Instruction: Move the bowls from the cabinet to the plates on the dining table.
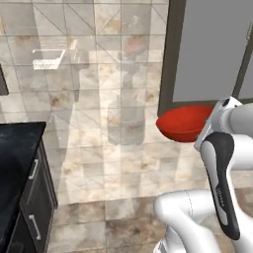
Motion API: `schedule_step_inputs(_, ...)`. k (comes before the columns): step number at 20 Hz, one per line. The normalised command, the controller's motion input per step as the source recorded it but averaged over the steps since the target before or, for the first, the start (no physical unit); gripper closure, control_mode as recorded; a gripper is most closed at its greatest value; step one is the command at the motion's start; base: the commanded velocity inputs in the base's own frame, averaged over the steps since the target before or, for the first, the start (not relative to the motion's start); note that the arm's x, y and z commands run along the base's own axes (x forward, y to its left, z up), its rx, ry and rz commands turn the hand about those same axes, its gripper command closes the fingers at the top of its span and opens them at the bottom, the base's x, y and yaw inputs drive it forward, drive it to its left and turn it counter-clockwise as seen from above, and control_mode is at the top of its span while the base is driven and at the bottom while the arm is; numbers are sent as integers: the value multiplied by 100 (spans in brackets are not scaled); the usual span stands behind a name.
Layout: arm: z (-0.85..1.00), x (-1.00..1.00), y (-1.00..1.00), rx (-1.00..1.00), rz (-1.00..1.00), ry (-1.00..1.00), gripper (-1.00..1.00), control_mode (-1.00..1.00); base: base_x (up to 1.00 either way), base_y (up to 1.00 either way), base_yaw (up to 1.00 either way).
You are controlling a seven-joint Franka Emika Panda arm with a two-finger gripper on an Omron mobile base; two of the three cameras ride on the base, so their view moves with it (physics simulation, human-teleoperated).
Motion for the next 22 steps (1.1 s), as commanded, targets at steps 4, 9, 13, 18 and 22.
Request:
schedule_step_inputs(4, 0, 0, 0, 0, 0, 0, 100, 100, -39, -7, -43)
schedule_step_inputs(9, 0, 0, 0, 0, 0, 0, 100, 100, -34, -7, -44)
schedule_step_inputs(13, 0, 0, 0, 0, 0, 0, 100, 100, -30, -7, -44)
schedule_step_inputs(18, 0, 0, 0, 0, 0, 0, 100, 100, -19, -9, -44)
schedule_step_inputs(22, 0, 0, 0, 0, 0, 0, 100, 100, -14, -10, -44)
